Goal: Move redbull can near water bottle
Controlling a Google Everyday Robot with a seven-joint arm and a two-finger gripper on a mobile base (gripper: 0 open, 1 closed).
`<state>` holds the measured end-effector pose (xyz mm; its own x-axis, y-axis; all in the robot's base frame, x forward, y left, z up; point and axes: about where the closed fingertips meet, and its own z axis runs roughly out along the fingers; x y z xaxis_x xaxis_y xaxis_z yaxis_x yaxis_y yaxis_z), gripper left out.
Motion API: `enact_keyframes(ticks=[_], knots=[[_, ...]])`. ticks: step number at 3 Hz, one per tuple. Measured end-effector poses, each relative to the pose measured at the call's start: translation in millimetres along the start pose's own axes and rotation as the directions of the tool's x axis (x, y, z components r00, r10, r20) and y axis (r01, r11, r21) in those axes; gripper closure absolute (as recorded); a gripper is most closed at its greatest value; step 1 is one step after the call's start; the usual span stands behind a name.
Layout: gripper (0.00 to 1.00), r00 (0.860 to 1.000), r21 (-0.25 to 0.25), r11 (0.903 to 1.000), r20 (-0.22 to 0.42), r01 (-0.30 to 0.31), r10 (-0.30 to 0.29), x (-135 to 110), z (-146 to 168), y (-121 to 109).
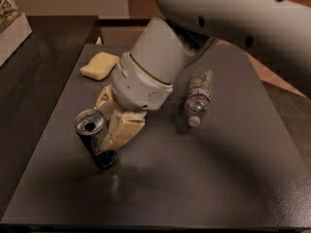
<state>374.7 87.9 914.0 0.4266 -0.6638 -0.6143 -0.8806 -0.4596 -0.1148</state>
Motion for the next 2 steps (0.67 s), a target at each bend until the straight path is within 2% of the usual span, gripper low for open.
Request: enact_keyframes(ticks=[1, 2], knots=[[1.00, 0.998, 0.063, 0.9967, -0.025, -0.052, 0.053, 11.4, -17.0, -26.1], [1.00, 0.986, 0.150, 0.9778, -0.058, -0.147, 0.157, 40.8, -44.7, -60.5]])
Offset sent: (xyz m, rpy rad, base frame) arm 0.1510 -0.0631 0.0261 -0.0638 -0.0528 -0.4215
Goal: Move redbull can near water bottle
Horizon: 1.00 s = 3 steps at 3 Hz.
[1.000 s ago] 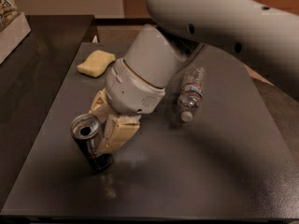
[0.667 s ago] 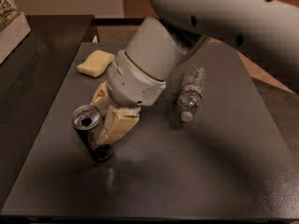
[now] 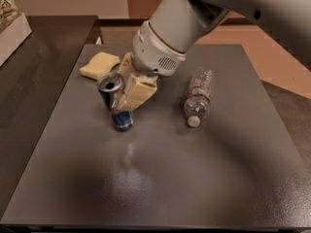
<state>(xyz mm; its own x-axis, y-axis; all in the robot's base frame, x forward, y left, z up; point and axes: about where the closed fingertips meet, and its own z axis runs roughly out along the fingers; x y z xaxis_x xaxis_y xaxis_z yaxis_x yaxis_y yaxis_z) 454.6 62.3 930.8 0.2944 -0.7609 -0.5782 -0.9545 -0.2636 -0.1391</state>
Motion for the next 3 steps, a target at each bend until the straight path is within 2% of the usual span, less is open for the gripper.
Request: enact_keyframes(ticks=[1, 2, 3], knots=[[1.00, 0.990, 0.085, 0.9880, -0.038, -0.129, 0.133, 41.5, -26.7, -40.2], [1.00, 0.968, 0.144, 0.9619, -0.061, -0.233, 0.243, 81.9, -48.5, -66.3], [1.00, 0.939, 0.182, 0.9290, -0.058, -0.323, 0.338, 118.9, -65.1, -80.4]])
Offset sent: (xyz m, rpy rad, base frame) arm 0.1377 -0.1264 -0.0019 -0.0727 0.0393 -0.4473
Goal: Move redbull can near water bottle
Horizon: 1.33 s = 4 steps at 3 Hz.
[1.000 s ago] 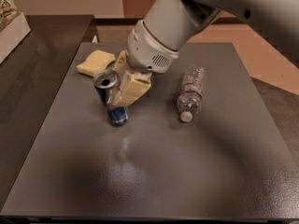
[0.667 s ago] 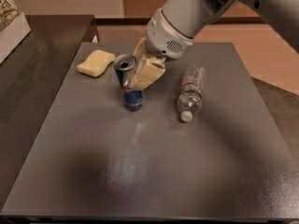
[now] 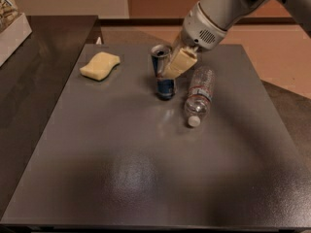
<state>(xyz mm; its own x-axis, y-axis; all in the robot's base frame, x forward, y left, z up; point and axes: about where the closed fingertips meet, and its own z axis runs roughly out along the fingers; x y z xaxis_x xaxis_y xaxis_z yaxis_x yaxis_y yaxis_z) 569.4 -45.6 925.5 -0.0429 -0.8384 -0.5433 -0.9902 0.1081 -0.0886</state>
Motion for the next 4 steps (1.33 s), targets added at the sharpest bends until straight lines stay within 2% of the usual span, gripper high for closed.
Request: enact_keyframes(ticks=[1, 2, 3, 4], knots=[[0.82, 0.998, 0.010, 0.9980, 0.012, -0.062, 0.062, 20.2, -1.5, -13.2], [0.59, 0.994, 0.015, 0.9943, 0.035, -0.106, 0.105, 32.2, -0.7, -19.0], [0.36, 0.990, 0.017, 0.9912, 0.058, -0.131, 0.130, 39.2, 0.1, -20.3], [0.13, 0.990, 0.014, 0.9916, 0.057, -0.129, 0.128, 38.2, 1.9, -20.1]])
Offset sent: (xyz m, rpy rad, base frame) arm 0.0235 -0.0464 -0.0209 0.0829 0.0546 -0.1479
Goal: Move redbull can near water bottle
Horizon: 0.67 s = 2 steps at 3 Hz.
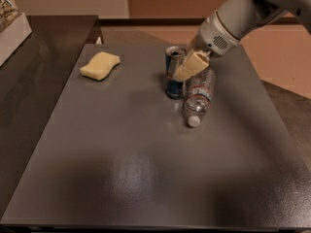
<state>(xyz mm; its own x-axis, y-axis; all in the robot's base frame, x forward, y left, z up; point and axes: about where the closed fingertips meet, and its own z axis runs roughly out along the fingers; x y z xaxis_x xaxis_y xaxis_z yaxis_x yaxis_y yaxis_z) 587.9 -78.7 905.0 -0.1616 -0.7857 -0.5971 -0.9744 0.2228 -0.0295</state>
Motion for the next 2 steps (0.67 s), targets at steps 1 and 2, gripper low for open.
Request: enact_keyframes(ticks=[1, 2], knots=[[0.00, 1.000, -0.003, 1.0000, 0.000, 0.001, -0.001, -0.6, 1.8, 0.3], [0.00, 1.000, -0.003, 1.0000, 0.000, 0.001, -0.001, -0.6, 1.9, 0.3]])
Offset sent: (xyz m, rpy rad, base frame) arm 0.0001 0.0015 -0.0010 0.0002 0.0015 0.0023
